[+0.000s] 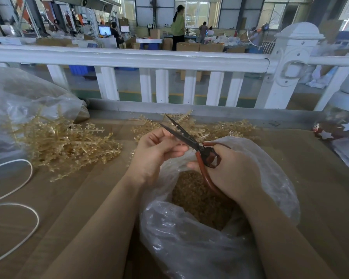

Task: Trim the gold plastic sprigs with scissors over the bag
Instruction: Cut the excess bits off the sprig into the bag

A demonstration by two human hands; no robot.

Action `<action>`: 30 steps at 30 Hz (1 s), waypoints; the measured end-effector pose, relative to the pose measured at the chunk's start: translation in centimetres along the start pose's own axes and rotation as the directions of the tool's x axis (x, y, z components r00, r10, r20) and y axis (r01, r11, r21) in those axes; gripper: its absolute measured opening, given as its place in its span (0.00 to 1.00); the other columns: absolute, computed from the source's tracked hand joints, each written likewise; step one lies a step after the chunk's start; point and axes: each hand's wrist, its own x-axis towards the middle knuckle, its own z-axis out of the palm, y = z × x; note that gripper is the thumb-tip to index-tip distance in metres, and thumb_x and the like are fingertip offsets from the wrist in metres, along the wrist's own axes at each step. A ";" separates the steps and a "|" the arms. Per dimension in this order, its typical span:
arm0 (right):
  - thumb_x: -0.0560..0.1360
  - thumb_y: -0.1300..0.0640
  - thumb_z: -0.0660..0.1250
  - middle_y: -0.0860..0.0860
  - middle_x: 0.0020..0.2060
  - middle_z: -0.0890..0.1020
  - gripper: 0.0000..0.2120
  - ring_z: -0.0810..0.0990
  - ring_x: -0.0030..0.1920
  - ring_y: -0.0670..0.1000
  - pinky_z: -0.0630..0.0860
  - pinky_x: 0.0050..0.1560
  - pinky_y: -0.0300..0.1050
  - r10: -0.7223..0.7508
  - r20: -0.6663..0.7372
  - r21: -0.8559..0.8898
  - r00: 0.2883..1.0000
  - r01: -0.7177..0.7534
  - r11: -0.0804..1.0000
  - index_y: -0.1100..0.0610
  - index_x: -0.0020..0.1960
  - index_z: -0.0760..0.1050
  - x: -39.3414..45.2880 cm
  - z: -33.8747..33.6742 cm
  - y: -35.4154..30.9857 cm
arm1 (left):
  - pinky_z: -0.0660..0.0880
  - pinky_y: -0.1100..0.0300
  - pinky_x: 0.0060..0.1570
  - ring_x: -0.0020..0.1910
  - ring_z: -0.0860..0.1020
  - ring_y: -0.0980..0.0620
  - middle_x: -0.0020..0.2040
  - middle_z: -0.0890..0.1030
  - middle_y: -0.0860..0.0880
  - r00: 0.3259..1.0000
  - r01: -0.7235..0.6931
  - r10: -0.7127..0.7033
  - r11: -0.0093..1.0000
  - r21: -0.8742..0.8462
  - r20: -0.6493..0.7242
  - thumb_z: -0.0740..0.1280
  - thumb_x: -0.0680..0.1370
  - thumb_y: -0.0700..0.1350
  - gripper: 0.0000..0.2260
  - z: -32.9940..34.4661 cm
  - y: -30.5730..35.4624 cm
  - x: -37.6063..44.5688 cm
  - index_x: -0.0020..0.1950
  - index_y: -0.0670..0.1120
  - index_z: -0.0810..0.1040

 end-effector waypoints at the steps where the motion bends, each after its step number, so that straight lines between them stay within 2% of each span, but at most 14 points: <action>1: 0.60 0.14 0.47 0.35 0.38 0.76 0.42 0.74 0.39 0.37 0.65 0.39 0.29 -0.003 0.000 -0.002 1.000 0.003 1.000 0.43 0.52 0.78 0.0 -0.1 0.0 | 0.81 0.62 0.42 0.37 0.84 0.51 0.40 0.85 0.44 1.000 -0.008 0.008 1.000 0.000 0.000 0.69 0.74 0.38 0.04 0.0 0.0 0.0 0.46 0.40 0.82; 5: 0.61 0.15 0.48 0.32 0.34 0.70 0.38 0.67 0.35 0.32 0.60 0.37 0.26 -0.023 -0.035 -0.047 0.999 0.022 0.999 0.41 0.50 0.76 0.0 -0.3 -0.1 | 0.81 0.61 0.43 0.39 0.84 0.50 0.40 0.85 0.43 1.000 -0.023 0.023 1.000 0.021 -0.005 0.69 0.72 0.40 0.08 -0.2 0.0 0.0 0.49 0.38 0.81; 11: 0.62 0.16 0.48 0.33 0.31 0.69 0.31 0.67 0.33 0.33 0.59 0.35 0.27 -0.033 -0.059 -0.072 0.998 0.028 0.997 0.40 0.43 0.70 0.0 -0.5 -0.4 | 0.80 0.61 0.42 0.39 0.84 0.51 0.39 0.85 0.44 1.000 -0.010 0.010 1.000 -0.008 -0.012 0.68 0.72 0.39 0.07 -0.1 -0.3 0.1 0.48 0.37 0.80; 18: 0.61 0.15 0.48 0.34 0.31 0.70 0.35 0.66 0.33 0.32 0.58 0.35 0.26 -0.028 -0.074 -0.067 0.997 0.023 0.997 0.42 0.45 0.75 0.1 -0.4 -0.2 | 0.80 0.61 0.43 0.39 0.83 0.51 0.41 0.85 0.45 1.000 -0.016 0.016 0.999 -0.035 0.009 0.68 0.73 0.39 0.07 0.1 -0.3 0.0 0.48 0.38 0.80; 24: 0.62 0.16 0.50 0.36 0.36 0.75 0.39 0.67 0.32 0.35 0.58 0.36 0.26 -0.045 -0.074 -0.054 0.996 0.041 0.998 0.46 0.49 0.79 0.0 -0.3 -0.3 | 0.80 0.60 0.43 0.39 0.83 0.50 0.41 0.84 0.44 0.999 -0.035 0.035 0.999 -0.024 0.023 0.67 0.74 0.38 0.05 0.2 -0.3 0.1 0.48 0.38 0.79; 26: 0.62 0.15 0.47 0.37 0.36 0.75 0.42 0.70 0.33 0.38 0.60 0.36 0.27 -0.051 -0.094 -0.059 0.994 0.045 0.997 0.47 0.48 0.79 0.0 -0.3 -0.3 | 0.80 0.59 0.43 0.39 0.83 0.50 0.41 0.84 0.44 0.999 -0.035 0.035 0.999 -0.016 0.014 0.66 0.75 0.35 0.03 0.2 -0.5 0.1 0.47 0.39 0.80; 30: 0.62 0.14 0.45 0.38 0.36 0.78 0.44 0.74 0.36 0.41 0.64 0.37 0.30 -0.045 -0.102 -0.021 0.994 0.043 0.999 0.47 0.47 0.80 -0.1 -0.2 -0.3 | 0.80 0.59 0.43 0.39 0.83 0.50 0.41 0.85 0.44 0.998 -0.044 0.044 0.999 -0.017 0.032 0.67 0.74 0.35 0.04 0.3 -0.6 0.1 0.46 0.41 0.81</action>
